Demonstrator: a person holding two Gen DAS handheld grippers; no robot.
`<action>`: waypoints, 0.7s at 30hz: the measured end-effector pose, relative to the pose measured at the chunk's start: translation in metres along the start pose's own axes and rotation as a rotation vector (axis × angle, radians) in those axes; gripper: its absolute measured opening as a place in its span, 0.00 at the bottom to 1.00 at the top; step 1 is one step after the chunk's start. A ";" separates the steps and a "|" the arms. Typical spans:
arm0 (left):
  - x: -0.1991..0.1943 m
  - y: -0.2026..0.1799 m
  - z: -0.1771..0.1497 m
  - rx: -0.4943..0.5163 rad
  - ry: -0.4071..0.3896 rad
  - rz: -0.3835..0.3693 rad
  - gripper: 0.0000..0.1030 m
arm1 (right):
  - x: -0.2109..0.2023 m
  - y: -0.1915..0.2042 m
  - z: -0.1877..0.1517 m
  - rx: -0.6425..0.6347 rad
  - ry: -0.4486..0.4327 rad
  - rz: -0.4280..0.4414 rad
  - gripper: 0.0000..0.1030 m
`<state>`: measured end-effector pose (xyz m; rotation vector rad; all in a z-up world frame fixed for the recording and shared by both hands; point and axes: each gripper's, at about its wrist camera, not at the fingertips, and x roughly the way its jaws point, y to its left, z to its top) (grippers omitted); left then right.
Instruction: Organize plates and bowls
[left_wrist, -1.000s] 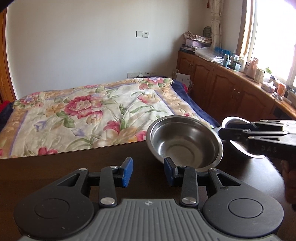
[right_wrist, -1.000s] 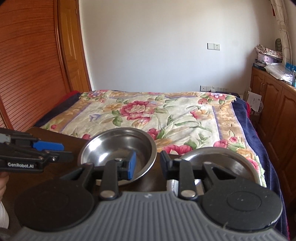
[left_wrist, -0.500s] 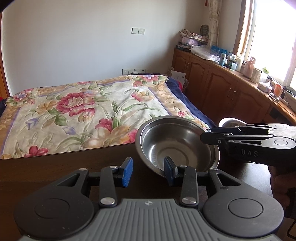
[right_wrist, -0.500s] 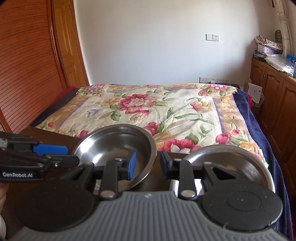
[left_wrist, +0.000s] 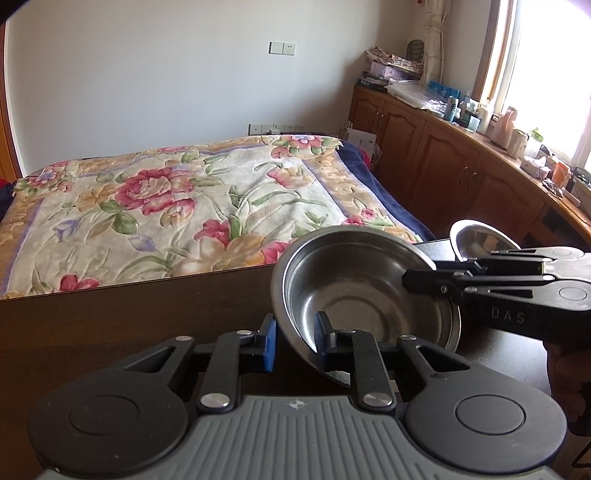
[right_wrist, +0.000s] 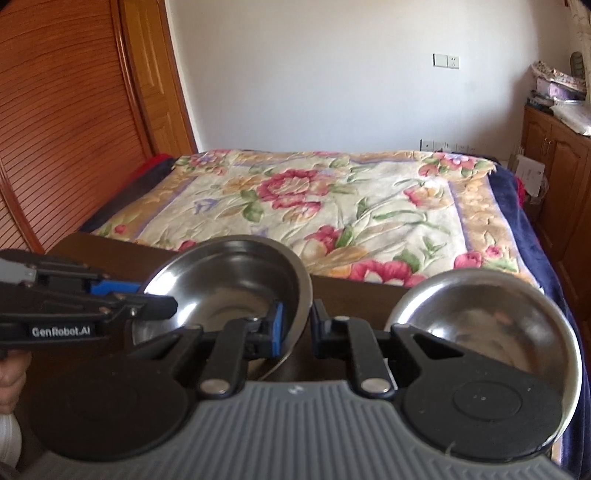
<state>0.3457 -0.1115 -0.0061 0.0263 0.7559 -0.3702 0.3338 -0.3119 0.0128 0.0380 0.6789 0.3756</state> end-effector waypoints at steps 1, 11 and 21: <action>-0.002 0.000 0.000 0.002 0.004 0.002 0.21 | -0.001 -0.001 -0.001 0.010 0.005 0.011 0.17; -0.037 -0.011 -0.004 0.054 -0.027 0.016 0.13 | -0.037 0.009 0.000 0.011 -0.047 0.032 0.10; -0.085 -0.019 -0.013 0.067 -0.097 -0.017 0.12 | -0.072 0.021 -0.001 -0.014 -0.100 0.030 0.11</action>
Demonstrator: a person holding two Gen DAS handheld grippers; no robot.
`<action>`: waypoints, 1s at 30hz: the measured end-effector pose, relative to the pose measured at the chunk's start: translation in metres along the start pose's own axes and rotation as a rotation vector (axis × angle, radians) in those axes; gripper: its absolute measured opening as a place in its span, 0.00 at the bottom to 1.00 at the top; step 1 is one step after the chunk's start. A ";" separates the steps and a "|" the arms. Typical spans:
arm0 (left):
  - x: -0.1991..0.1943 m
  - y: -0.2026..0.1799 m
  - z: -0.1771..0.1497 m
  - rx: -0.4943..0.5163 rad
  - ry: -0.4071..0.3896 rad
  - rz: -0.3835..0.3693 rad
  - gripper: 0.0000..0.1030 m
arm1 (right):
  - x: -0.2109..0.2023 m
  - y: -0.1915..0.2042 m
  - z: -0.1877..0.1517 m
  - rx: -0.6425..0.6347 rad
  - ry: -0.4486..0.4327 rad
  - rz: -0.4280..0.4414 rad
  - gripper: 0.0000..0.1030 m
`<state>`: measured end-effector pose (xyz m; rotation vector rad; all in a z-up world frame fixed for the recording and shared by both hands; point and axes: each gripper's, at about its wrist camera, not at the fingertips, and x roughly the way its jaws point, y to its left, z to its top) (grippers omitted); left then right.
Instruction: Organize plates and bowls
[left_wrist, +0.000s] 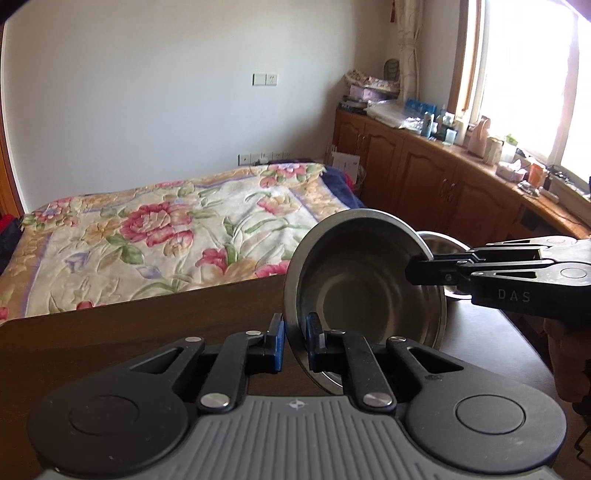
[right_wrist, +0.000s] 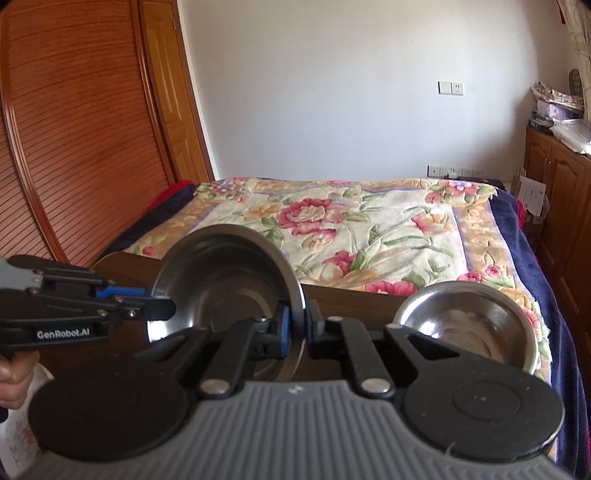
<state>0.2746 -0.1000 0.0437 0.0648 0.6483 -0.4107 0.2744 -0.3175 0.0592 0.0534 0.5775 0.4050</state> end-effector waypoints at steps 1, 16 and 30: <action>-0.005 -0.001 -0.001 0.002 -0.006 -0.003 0.12 | -0.004 0.002 0.000 -0.004 -0.005 0.000 0.11; -0.056 -0.016 -0.011 0.025 -0.074 -0.043 0.12 | -0.046 0.013 -0.007 -0.041 -0.058 -0.002 0.11; -0.080 -0.026 -0.037 0.034 -0.076 -0.095 0.11 | -0.073 0.018 -0.027 -0.039 -0.059 0.011 0.11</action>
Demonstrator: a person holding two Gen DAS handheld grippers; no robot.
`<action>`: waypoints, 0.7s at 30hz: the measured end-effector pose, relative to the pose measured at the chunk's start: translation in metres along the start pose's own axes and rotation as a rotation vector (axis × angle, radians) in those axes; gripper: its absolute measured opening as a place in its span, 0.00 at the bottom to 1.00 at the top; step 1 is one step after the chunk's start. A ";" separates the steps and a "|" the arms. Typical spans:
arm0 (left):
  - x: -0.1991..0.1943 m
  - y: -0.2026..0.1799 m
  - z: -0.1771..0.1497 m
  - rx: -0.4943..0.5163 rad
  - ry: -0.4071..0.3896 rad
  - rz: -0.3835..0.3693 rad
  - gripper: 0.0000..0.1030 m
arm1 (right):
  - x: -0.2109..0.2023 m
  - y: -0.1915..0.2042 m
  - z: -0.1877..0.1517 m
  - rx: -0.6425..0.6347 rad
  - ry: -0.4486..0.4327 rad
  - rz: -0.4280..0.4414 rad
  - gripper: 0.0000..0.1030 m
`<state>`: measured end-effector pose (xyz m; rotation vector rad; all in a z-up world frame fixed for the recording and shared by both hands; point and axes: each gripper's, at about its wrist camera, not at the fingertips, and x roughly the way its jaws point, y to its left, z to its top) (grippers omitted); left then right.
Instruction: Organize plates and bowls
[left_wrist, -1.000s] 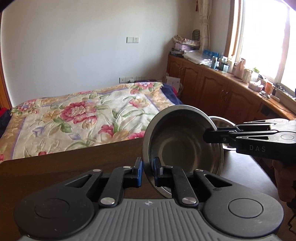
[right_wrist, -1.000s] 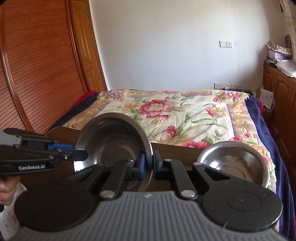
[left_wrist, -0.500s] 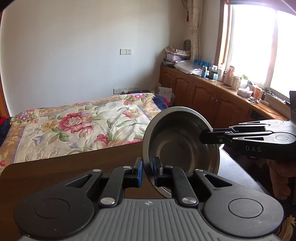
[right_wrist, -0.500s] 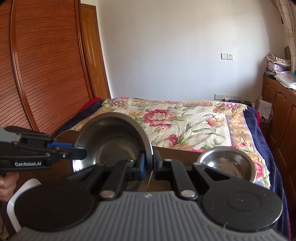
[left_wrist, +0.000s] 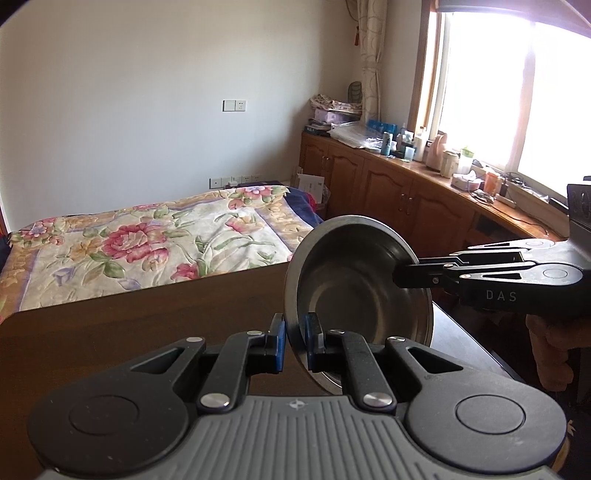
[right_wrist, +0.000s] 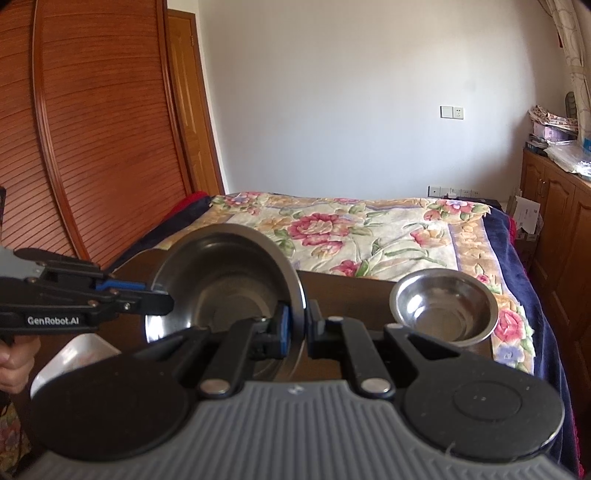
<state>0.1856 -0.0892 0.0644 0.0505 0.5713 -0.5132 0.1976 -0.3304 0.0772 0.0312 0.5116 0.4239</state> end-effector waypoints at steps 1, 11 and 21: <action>-0.002 0.000 -0.002 0.000 -0.001 -0.004 0.11 | -0.001 0.001 0.000 -0.008 0.004 0.004 0.11; -0.018 -0.005 -0.030 -0.014 0.022 -0.043 0.12 | -0.016 0.017 -0.016 -0.044 0.027 0.020 0.11; -0.020 -0.002 -0.056 -0.045 0.062 -0.067 0.12 | -0.022 0.029 -0.035 -0.038 0.041 0.031 0.11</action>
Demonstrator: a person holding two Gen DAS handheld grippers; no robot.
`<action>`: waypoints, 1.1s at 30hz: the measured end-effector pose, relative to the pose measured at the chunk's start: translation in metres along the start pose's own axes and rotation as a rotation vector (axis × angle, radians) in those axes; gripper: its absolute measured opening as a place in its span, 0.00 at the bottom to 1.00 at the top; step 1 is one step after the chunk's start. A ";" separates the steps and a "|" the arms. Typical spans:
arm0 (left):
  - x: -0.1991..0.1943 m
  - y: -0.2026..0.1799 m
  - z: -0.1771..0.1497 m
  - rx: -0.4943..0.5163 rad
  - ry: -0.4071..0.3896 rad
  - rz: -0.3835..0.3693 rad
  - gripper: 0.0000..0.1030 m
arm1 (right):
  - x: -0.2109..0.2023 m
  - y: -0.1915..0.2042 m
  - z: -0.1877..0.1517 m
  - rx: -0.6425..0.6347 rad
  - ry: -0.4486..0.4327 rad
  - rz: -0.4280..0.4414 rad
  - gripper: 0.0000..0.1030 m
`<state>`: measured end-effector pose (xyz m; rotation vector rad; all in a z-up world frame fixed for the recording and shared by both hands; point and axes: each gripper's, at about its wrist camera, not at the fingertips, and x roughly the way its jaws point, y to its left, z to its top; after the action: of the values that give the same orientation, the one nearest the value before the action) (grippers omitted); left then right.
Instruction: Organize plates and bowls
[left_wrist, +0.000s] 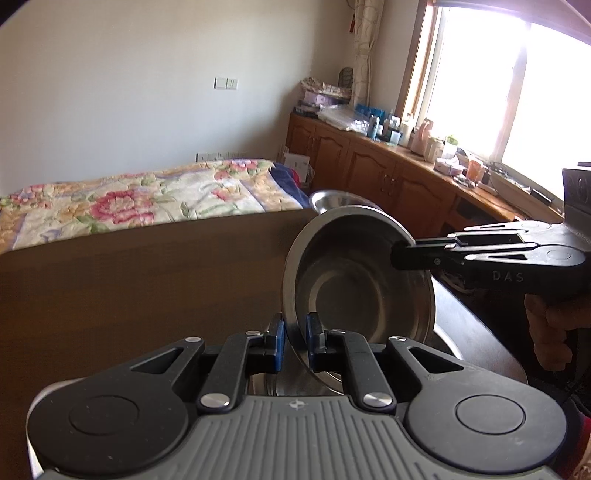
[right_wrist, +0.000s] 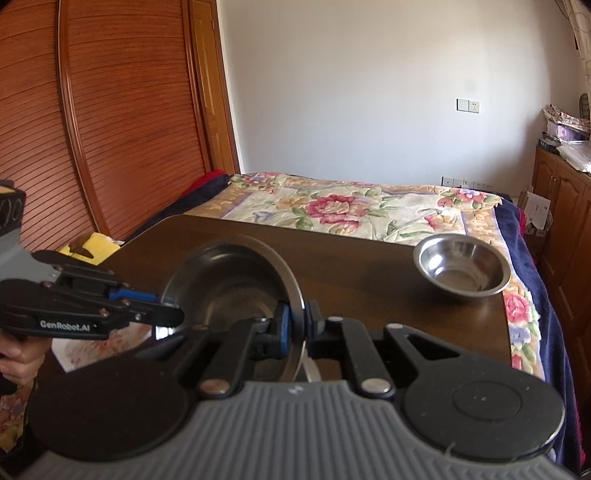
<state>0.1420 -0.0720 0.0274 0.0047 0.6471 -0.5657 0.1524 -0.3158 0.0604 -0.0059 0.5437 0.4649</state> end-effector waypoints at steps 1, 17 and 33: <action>0.001 0.000 -0.003 -0.002 0.006 0.000 0.12 | -0.001 0.001 -0.002 0.003 0.000 0.001 0.11; 0.009 -0.001 -0.025 -0.014 0.065 -0.026 0.12 | -0.004 0.014 -0.031 -0.036 0.038 -0.012 0.11; 0.011 -0.007 -0.028 0.033 0.055 -0.005 0.12 | 0.004 0.019 -0.044 -0.102 0.062 -0.045 0.12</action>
<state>0.1303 -0.0787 -0.0002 0.0501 0.6914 -0.5829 0.1252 -0.3022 0.0230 -0.1302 0.5792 0.4495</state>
